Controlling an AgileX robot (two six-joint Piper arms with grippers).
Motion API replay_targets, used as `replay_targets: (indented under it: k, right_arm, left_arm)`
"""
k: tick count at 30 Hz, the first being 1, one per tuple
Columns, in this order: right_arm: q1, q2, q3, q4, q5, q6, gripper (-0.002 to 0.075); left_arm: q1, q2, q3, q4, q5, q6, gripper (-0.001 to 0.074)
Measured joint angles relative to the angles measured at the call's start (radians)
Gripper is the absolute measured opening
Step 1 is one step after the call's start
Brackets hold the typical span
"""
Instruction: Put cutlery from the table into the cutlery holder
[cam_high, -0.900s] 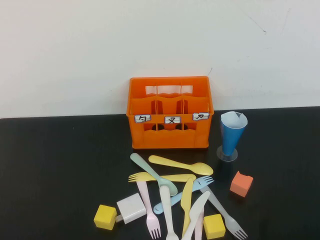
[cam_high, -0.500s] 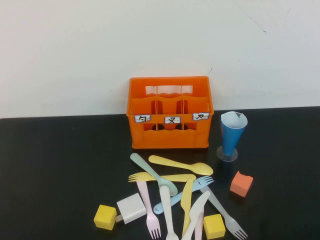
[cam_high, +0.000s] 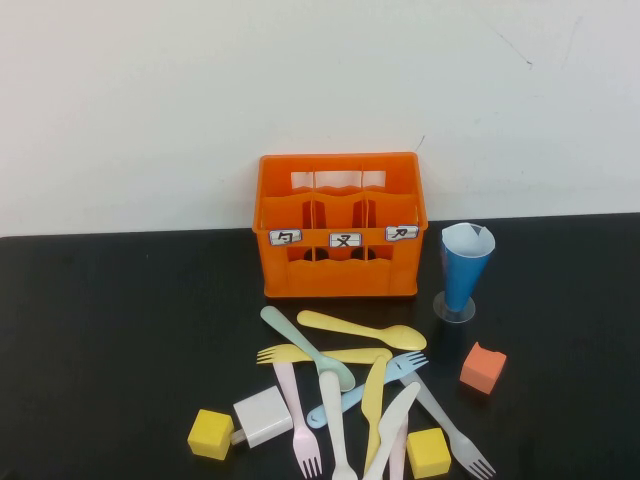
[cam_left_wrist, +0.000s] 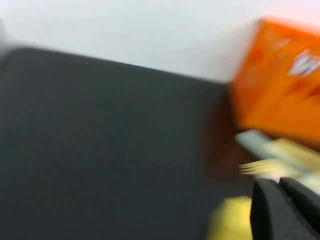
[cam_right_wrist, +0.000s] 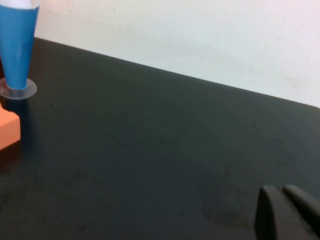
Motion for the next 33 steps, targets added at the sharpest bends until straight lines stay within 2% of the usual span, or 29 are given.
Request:
replay_targets:
  k: [2, 3, 8, 18, 21, 24, 29, 33]
  right_arm:
    - [0.000, 0.000, 0.000, 0.000, 0.000, 0.000, -0.0004]
    - [0.000, 0.000, 0.000, 0.000, 0.000, 0.000, -0.0004]
    - [0.000, 0.000, 0.000, 0.000, 0.000, 0.000, -0.0004]
    - [0.000, 0.000, 0.000, 0.000, 0.000, 0.000, -0.0004]
    - [0.000, 0.000, 0.000, 0.000, 0.000, 0.000, -0.0004]
    - [0.000, 0.000, 0.000, 0.000, 0.000, 0.000, -0.0004]
    - [0.000, 0.000, 0.000, 0.000, 0.000, 0.000, -0.0004]
    - [0.000, 0.000, 0.000, 0.000, 0.000, 0.000, -0.0004]
  left_arm:
    - [0.000, 0.000, 0.002, -0.130, -0.011, -0.024, -0.0001]
    - [0.000, 0.000, 0.004, -0.271, -0.030, -0.035, -0.0001]
    - [0.000, 0.000, 0.005, -0.542, -0.150, -0.029, -0.0001]
    - [-0.003, 0.000, -0.002, -0.773, -0.259, -0.027, -0.0001]
    - [-0.007, 0.003, -0.111, -0.727, -0.157, 0.104, -0.0001]
    - [-0.009, 0.072, -0.269, -0.588, -0.004, 0.217, -0.0001]
    - [-0.011, 0.350, -0.495, -0.307, 0.336, 0.312, -0.0001]
    - [-0.011, 0.546, -0.608, -0.180, 0.525, 0.404, -0.0001]
